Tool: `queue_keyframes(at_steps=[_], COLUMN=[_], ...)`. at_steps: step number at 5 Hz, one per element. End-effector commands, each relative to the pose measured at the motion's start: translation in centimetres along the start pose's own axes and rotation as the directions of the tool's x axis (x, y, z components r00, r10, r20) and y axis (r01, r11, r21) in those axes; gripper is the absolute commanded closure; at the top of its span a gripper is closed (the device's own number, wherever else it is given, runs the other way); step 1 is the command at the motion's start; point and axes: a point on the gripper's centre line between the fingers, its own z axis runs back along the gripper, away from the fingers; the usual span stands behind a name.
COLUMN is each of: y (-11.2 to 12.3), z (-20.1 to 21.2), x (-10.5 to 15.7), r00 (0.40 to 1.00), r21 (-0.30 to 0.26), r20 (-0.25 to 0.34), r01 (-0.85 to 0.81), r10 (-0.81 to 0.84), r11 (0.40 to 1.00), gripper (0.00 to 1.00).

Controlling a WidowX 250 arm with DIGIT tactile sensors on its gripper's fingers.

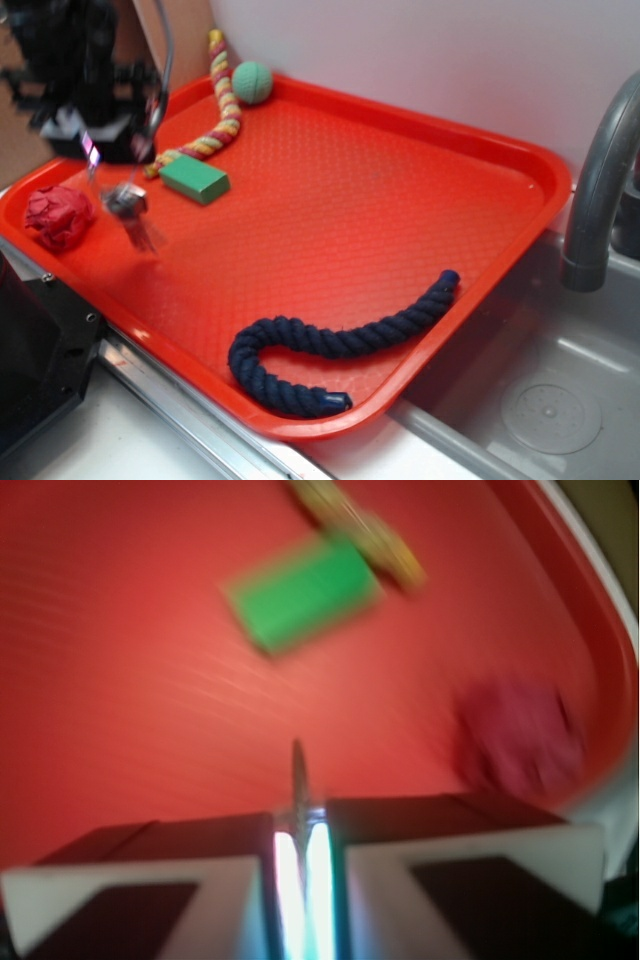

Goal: Grab the silver keys.

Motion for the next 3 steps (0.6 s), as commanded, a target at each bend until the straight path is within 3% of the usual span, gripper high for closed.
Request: queue_keyframes(at_steps=[1,2,3], y=[-1.7,-1.7,-1.7], z=[10.4,13.3,12.7], x=[3.8,5.3,5.5], r00=[0.949,0.928,0.920], r21=[-0.130,-0.107,-0.090], r20=[0.011,-0.095,-0.093], r01=[0.315,0.351,0.373], r10=[-0.316,-0.361,-0.380], r11=[0.940,0.930,0.924], gripper=[1.00,1.00,1.00])
